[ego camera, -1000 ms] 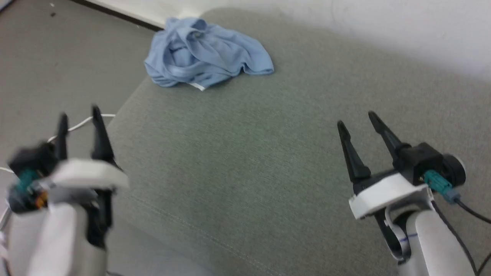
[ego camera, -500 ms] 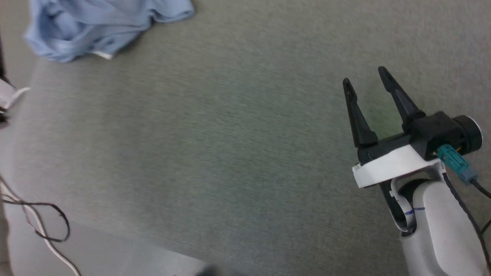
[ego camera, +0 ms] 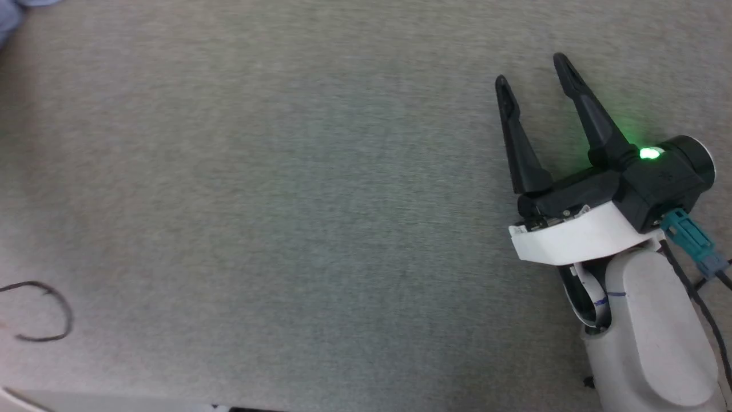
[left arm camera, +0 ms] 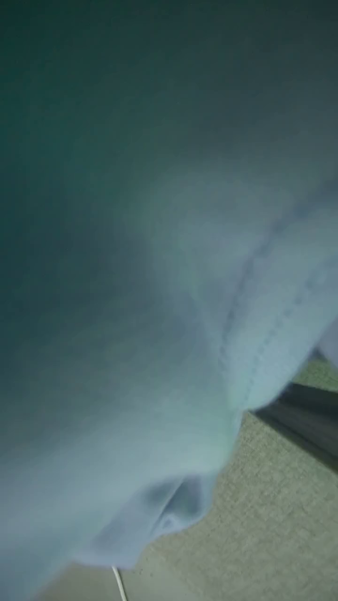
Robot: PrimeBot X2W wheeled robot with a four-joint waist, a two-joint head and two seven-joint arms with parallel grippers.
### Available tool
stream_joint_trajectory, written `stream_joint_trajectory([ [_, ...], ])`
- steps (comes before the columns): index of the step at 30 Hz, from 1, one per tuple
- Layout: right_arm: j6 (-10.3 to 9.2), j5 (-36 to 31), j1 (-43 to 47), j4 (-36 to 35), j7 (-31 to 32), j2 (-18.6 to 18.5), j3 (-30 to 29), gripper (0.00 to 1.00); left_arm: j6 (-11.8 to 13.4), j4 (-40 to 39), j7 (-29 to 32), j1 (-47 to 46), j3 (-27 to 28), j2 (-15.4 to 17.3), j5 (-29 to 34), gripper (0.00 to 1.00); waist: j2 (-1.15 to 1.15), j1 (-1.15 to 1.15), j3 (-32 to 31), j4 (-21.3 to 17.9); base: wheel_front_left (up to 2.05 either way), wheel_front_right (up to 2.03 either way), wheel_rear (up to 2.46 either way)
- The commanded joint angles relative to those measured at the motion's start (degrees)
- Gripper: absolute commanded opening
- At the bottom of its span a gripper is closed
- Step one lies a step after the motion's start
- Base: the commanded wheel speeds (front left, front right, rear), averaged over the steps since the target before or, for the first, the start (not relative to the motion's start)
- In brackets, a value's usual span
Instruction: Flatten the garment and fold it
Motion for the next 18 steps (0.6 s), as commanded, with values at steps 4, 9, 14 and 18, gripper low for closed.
stream_joint_trajectory([
  [4,-0.19,1.6,1.1,4.5,-0.4,-1.1,-0.3,1.0,0.2,0.4,2.4,2.0,-0.8,1.0,0.2,0.58,0.0,0.02,0.0,-4.4,0.0,0.0,0.0],
  [9,-0.19,2.9,1.8,7.2,-1.6,-1.1,0.0,1.0,-0.6,-1.9,-9.8,3.9,-0.5,4.1,5.3,0.0,0.0,0.02,-5.9,-5.0,0.0,0.0,0.0],
  [14,-0.19,4.2,3.9,10.2,-2.5,-1.1,-0.9,1.0,-0.3,-2.6,-23.7,3.3,-1.7,7.1,12.0,0.0,0.0,0.02,-14.3,-5.7,0.0,0.0,0.0],
  [18,-0.19,5.5,6.3,12.0,-3.1,-1.1,-2.0,1.0,-1.0,-4.4,-31.2,1.1,-4.1,9.0,16.4,0.0,0.0,0.02,-20.7,-6.7,0.0,0.0,0.0],
])
